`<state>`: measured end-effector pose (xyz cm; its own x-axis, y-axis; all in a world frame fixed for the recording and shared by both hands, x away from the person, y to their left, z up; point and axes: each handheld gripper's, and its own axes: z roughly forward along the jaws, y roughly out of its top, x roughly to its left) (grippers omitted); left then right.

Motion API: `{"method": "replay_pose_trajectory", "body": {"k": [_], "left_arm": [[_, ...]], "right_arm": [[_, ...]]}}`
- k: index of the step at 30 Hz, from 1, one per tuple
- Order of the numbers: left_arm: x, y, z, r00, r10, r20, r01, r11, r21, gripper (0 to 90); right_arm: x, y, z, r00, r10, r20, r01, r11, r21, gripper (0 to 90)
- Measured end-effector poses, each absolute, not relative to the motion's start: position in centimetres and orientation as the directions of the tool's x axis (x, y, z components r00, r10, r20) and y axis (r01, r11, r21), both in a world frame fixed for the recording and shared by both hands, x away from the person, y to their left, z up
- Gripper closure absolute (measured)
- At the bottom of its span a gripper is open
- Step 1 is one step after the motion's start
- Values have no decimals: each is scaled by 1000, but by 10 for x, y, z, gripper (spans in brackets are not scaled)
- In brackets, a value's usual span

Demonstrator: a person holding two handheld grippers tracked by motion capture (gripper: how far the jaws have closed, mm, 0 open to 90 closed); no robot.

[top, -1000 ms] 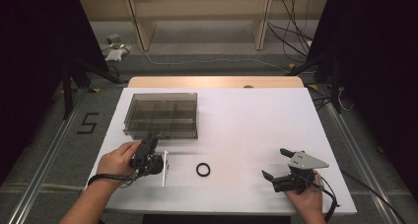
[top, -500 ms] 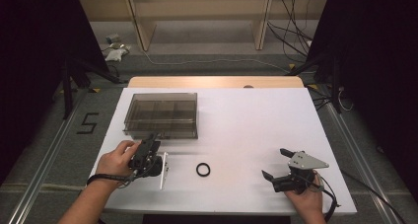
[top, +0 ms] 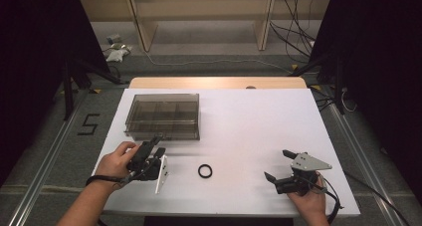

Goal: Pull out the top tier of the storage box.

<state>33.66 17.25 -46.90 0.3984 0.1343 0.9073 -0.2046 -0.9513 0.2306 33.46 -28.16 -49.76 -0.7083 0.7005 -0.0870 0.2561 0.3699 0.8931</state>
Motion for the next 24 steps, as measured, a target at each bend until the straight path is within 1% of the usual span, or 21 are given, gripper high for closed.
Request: {"method": "replay_pose_trajectory", "body": {"k": [2, 3, 4, 5, 6, 7, 10, 11, 12, 13, 17, 18, 20, 21, 22, 24], "left_arm": [[335, 173, -460, 441, 170, 881, -220, -931, 290, 486], [335, 173, -460, 441, 170, 881, -220, -931, 290, 476], [335, 174, -456, 462, 189, 866, -227, -919, 322, 468], [335, 174, -456, 462, 189, 866, -227, -919, 322, 468], [335, 175, -452, 481, 215, 850, -233, -903, 361, 465], [335, 176, -451, 488, 226, 843, -237, -896, 377, 458], [335, 177, -448, 504, 234, 831, -233, -890, 392, 458], [335, 179, -447, 531, 247, 811, -230, -879, 418, 459], [335, 179, -447, 531, 247, 811, -230, -879, 418, 462], [335, 180, -444, 560, 259, 787, -230, -864, 448, 462], [337, 183, -440, 611, 302, 732, -212, -828, 519, 459], [337, 183, -440, 611, 302, 732, -212, -828, 519, 459], [338, 185, -436, 645, 339, 685, -198, -791, 578, 457], [338, 185, -436, 645, 339, 685, -198, -791, 578, 456], [339, 187, -433, 665, 363, 652, -187, -765, 616, 452], [341, 190, -428, 690, 386, 612, -171, -735, 656, 450]], "right_arm": [[334, -282, -498, -712, 697, -85, 255, 369, 894, 11], [335, -282, -498, -712, 697, -85, 256, 370, 893, 11], [335, -281, -498, -712, 697, -85, 256, 370, 893, 11], [335, -281, -498, -712, 697, -85, 256, 370, 893, 11], [334, -282, -497, -712, 697, -84, 255, 369, 894, 11], [334, -282, -497, -712, 697, -84, 256, 369, 894, 12], [334, -282, -497, -713, 696, -83, 255, 368, 894, 11], [334, -282, -497, -714, 696, -80, 257, 367, 894, 11], [334, -282, -497, -714, 696, -80, 257, 367, 894, 11], [334, -282, -497, -715, 695, -79, 256, 365, 895, 11], [334, -282, -497, -715, 695, -79, 255, 364, 896, 11], [334, -282, -497, -715, 695, -79, 255, 364, 896, 11], [334, -282, -497, -715, 695, -79, 255, 365, 895, 11], [334, -282, -497, -715, 695, -79, 255, 365, 895, 11], [334, -282, -497, -715, 695, -79, 255, 365, 895, 11], [334, -282, -497, -714, 696, -78, 257, 364, 895, 11]]}}
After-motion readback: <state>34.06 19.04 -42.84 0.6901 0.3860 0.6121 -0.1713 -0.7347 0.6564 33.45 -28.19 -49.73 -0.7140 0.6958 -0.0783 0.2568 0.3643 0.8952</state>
